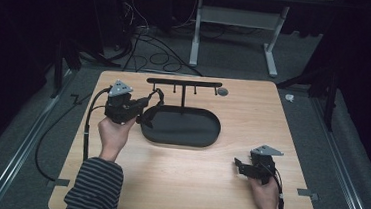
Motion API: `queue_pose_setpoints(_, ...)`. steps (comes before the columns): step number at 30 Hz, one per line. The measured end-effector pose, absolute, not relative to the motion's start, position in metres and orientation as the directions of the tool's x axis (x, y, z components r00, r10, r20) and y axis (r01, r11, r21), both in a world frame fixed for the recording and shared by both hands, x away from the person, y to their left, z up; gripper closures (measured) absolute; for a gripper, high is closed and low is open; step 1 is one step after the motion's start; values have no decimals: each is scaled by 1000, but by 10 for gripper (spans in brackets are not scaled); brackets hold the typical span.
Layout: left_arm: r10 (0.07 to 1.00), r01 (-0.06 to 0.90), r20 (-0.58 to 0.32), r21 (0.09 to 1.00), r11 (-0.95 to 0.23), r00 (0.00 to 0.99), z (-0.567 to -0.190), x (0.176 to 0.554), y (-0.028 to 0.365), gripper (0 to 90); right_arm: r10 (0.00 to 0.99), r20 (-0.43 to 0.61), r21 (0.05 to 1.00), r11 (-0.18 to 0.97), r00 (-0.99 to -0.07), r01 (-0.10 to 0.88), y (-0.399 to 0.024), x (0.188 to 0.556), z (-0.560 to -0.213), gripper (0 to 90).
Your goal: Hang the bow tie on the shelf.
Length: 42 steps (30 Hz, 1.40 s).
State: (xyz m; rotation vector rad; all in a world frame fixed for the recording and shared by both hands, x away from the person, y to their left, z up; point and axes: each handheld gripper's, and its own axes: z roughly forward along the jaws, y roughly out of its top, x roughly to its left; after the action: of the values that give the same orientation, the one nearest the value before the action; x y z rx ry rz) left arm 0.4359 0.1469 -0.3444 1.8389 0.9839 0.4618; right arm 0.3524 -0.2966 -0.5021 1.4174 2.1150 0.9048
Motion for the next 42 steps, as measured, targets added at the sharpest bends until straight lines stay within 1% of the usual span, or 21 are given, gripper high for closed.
queue_pose_setpoints(5, 798, 430, -108, 880, -201, 592, -341, 443, 148, 886, 924, 5, 722, 261, -382, 640, -297, 352, -502, 291)
queue_pose_setpoints(13, 820, 435, -90, 877, -204, 565, -342, 452, 147, 886, 924, -2, 721, 267, -384, 639, -296, 352, -502, 289)
queue_pose_setpoints(26, 861, 479, -80, 855, -199, 501, -355, 475, 146, 874, 923, -1, 720, 267, -384, 641, -296, 352, -502, 290)
queue_pose_setpoints(31, 865, 492, -73, 845, -211, 497, -360, 476, 145, 871, 923, 0, 721, 267, -385, 639, -297, 352, -502, 290)
queue_pose_setpoints(33, 864, 483, -66, 849, -215, 500, -361, 476, 145, 868, 923, 0, 721, 267, -385, 639, -297, 352, -502, 289)
queue_pose_setpoints(37, 866, 510, -89, 836, -204, 492, -367, 476, 149, 841, 923, 2, 721, 266, -385, 640, -297, 352, -502, 289)
queue_pose_setpoints(39, 867, 514, -95, 835, -198, 489, -369, 476, 149, 826, 923, 1, 720, 266, -385, 640, -297, 352, -502, 289)
queue_pose_setpoints(41, 866, 515, -99, 834, -196, 490, -371, 474, 149, 790, 923, 0, 720, 267, -385, 640, -297, 352, -502, 289)
queue_pose_setpoints(42, 866, 517, -99, 833, -197, 490, -371, 473, 149, 790, 923, 0, 720, 267, -385, 640, -297, 352, -502, 289)
